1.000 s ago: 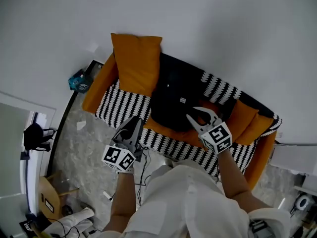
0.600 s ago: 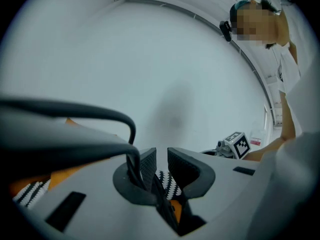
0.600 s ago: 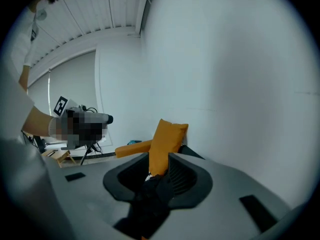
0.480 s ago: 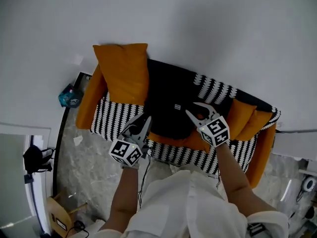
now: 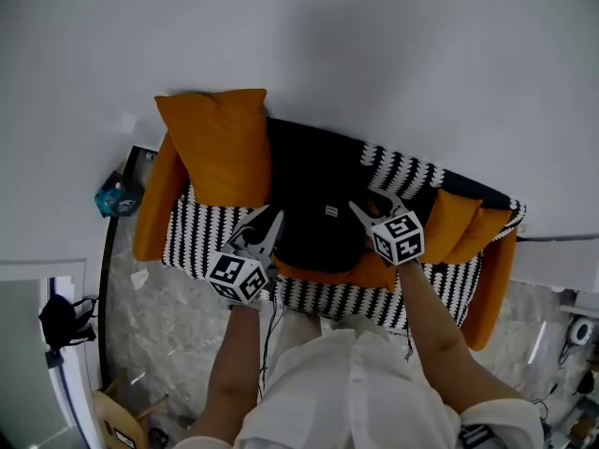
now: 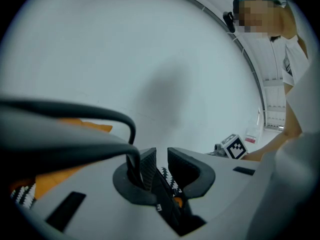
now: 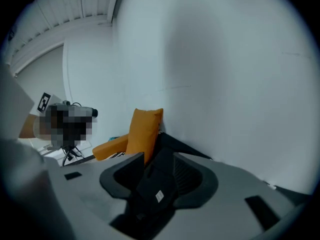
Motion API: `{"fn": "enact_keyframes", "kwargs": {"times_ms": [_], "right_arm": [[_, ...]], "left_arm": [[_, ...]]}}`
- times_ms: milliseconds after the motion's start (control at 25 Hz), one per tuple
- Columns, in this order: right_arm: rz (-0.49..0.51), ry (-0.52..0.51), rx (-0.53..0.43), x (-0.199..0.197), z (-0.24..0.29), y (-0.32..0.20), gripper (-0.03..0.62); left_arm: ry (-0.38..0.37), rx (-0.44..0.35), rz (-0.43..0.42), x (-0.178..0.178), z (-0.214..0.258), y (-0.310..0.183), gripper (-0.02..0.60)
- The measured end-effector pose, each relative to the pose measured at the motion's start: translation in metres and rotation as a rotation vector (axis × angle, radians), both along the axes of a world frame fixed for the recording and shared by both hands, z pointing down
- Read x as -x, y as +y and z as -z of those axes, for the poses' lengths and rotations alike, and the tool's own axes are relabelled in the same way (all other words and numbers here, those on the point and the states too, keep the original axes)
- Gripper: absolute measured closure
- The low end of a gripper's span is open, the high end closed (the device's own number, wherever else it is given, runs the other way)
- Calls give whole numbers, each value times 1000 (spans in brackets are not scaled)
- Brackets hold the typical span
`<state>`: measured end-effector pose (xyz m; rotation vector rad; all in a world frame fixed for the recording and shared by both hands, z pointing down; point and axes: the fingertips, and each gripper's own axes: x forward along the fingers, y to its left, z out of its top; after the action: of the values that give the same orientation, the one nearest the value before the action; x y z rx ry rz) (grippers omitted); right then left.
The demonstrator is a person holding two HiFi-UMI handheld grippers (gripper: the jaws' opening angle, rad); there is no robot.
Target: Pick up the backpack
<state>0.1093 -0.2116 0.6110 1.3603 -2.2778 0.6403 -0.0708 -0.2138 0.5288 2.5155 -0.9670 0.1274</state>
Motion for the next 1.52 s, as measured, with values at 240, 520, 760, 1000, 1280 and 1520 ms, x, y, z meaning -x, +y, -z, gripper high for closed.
{"fn": "enact_keyframes", "kwargs": {"times_ms": [240, 520, 760, 1000, 1280, 1520], "right_arm": [[-59, 1, 94, -15, -44, -34, 387], [-64, 23, 170, -24, -82, -72, 373], [-72, 47, 234, -31, -112, -93, 359], [-37, 106, 283, -31, -138, -114, 354], [-49, 146, 351, -38, -163, -129, 349], [5, 161, 369, -27, -174, -122, 455]], "left_arm": [[2, 37, 20, -1, -16, -15, 494], [-1, 63, 30, -4, -31, -31, 494], [-5, 88, 31, -9, -42, -38, 494], [-16, 104, 31, -11, -48, -39, 494], [-17, 125, 41, -8, -53, -33, 494], [-15, 137, 54, -2, -56, -29, 494]]}}
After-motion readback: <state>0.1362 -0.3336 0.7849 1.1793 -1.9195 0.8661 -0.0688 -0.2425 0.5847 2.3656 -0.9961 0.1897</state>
